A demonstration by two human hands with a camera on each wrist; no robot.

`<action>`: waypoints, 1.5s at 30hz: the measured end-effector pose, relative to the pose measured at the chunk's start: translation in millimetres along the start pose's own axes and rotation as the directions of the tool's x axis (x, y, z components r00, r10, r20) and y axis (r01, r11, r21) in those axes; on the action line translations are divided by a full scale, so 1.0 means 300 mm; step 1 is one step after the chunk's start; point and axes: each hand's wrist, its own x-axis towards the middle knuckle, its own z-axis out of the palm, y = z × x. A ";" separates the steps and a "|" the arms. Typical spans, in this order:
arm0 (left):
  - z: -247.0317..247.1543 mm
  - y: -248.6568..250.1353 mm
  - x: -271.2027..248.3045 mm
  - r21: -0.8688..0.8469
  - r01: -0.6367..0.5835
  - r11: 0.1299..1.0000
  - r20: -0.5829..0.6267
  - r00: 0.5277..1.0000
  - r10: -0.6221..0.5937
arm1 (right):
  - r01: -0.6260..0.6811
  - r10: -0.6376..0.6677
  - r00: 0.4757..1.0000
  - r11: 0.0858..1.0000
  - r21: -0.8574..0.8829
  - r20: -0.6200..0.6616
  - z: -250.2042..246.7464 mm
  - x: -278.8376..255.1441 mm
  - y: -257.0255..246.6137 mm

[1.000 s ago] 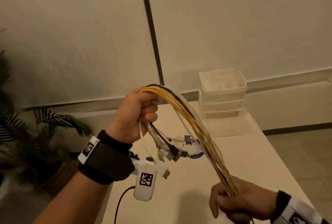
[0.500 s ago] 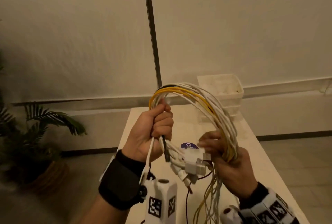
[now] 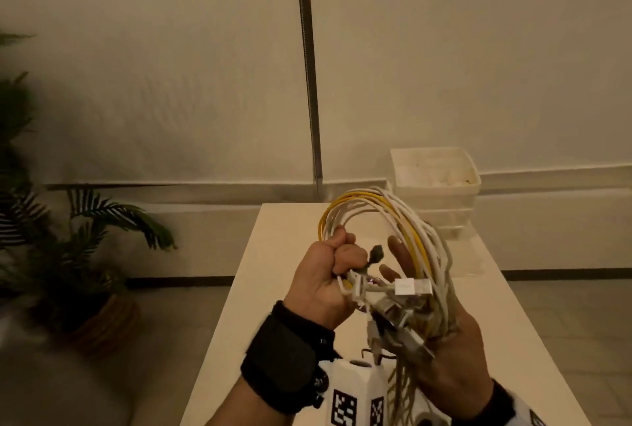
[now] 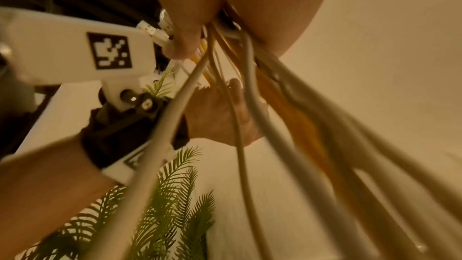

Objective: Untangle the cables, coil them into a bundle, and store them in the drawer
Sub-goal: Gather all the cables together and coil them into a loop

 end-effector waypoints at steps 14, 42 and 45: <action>-0.108 -0.211 0.023 0.203 -0.041 0.978 -0.063 0.996 0.055 | -0.126 0.113 0.977 0.990 -0.061 -0.182 -0.054 0.006 -0.058; -0.181 -0.197 -0.039 0.911 -0.356 0.208 0.370 0.928 -0.032 | -0.462 0.466 0.874 0.707 -0.535 -0.139 -0.061 0.010 -0.016; -0.181 -0.195 -0.046 0.902 -0.260 0.344 0.283 0.959 -0.017 | -0.504 0.529 0.848 0.783 -0.365 -0.037 -0.083 0.018 -0.025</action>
